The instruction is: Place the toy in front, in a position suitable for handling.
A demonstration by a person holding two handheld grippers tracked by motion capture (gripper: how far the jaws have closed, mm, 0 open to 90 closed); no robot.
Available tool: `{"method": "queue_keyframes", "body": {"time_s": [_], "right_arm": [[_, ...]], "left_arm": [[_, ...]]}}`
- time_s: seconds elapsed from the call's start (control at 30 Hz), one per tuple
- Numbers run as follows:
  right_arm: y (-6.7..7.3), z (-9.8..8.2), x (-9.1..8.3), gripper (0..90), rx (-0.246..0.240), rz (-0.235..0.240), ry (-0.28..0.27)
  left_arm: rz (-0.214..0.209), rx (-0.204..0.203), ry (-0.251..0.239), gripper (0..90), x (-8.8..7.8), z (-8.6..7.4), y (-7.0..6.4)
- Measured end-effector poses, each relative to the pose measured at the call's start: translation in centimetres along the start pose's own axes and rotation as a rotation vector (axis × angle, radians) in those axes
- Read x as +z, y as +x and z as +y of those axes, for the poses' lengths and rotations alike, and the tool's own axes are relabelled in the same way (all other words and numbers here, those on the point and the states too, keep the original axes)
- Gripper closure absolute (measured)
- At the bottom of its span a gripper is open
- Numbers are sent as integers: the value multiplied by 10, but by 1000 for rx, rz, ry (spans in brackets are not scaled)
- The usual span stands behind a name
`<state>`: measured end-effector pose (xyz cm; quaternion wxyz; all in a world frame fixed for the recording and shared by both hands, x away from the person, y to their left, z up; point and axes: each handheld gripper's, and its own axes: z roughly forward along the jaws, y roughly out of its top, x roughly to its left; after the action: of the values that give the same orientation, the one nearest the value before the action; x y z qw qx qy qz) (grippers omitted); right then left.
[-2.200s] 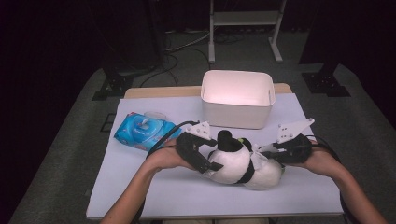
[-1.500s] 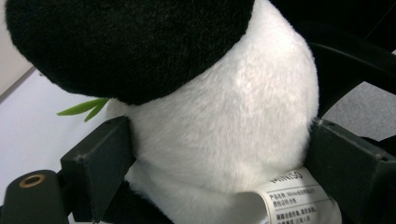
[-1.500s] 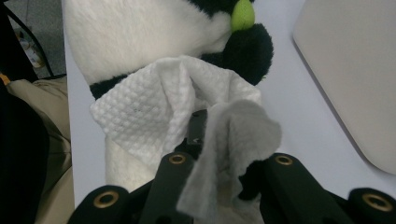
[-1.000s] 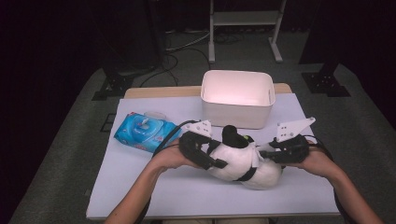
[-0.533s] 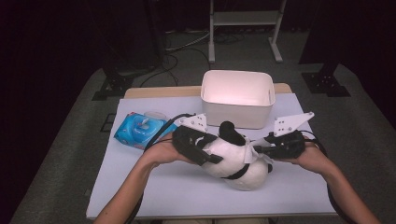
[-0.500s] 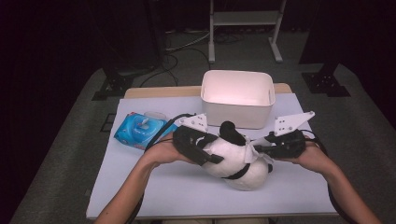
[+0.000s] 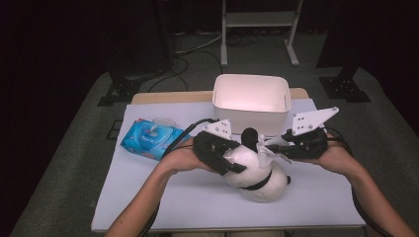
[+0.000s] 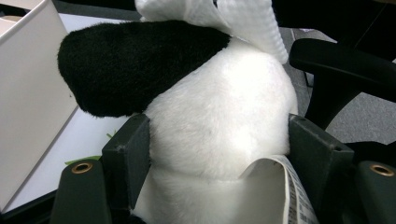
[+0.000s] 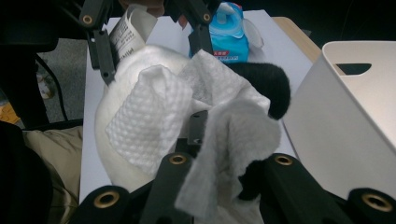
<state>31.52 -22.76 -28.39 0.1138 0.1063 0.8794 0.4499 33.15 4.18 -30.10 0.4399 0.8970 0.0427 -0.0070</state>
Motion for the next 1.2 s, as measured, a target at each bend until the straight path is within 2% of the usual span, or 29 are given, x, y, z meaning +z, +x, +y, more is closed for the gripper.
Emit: {"method": "queue_keyframes", "body": {"time_s": [0.37,0.47,0.67,0.8,1.07,1.2], "right_arm": [[4,22,3,783,-59,6,-10],[4,20,7,787,-71,-5,28],[4,15,5,790,-64,-4,59],[3,11,1,790,-54,-14,67],[0,-3,-15,790,-20,-44,63],[-1,-9,-22,790,-10,-56,62]], "left_arm": [[-2,16,3,270,9,10,-2],[-1,12,6,250,10,9,-1],[2,8,-7,217,9,9,-2],[4,14,2,210,6,9,-1],[18,3,19,198,3,4,3],[29,-1,11,197,0,2,4]]}}
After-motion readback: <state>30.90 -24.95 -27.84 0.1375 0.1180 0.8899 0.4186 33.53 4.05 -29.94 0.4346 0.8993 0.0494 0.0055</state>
